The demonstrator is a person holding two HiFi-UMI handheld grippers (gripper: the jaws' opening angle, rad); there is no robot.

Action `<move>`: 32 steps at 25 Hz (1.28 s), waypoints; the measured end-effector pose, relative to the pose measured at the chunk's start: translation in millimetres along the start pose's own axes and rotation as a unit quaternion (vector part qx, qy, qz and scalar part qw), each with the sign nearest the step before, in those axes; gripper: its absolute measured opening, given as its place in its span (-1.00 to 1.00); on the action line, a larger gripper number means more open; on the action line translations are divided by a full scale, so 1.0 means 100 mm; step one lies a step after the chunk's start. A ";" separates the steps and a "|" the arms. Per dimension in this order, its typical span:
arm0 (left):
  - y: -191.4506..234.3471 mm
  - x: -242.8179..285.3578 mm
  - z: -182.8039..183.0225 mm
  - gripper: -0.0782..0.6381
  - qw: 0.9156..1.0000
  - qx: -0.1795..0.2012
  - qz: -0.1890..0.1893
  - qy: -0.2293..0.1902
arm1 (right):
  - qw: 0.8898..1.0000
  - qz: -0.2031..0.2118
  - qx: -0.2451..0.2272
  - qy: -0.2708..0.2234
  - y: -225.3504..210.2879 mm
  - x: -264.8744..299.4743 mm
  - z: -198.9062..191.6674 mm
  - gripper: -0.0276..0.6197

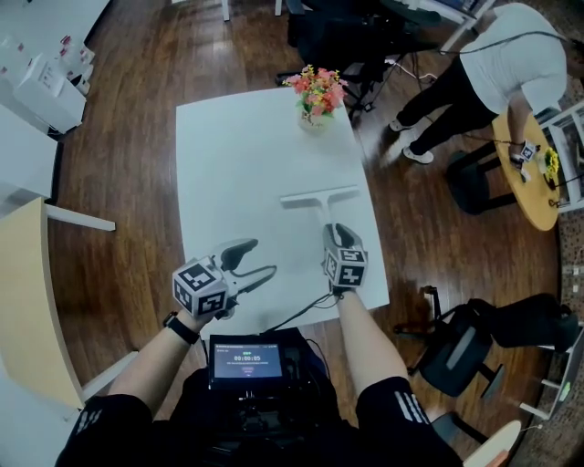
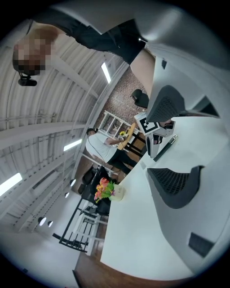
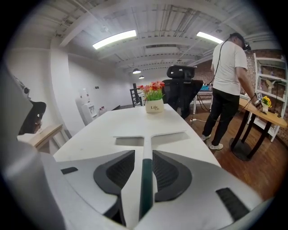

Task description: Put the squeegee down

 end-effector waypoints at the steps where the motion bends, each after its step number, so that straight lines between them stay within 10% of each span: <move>1: -0.05 -0.04 0.01 0.10 1.000 0.004 -0.003 -0.002 | 1.000 -0.002 0.003 -0.010 0.02 -0.08 0.05 -0.45; 16: -1.01 -1.29 -0.77 0.10 0.996 0.065 -0.059 0.011 | 0.986 -0.006 0.047 -0.163 1.25 -2.19 0.32 -0.46; 32: -1.41 -1.85 -1.33 0.10 0.996 0.063 -0.059 0.012 | 0.981 0.007 0.069 -0.184 2.08 -3.43 -0.05 -0.56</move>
Point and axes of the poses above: the fingertips, and each gripper's own axes: x forward along the fingers, y to its left, z out of its top, the point moved 2 cm from there along -x, backward along the fingers, and after that the axes turned 11 degrees about -x, right-handed, at the moved point
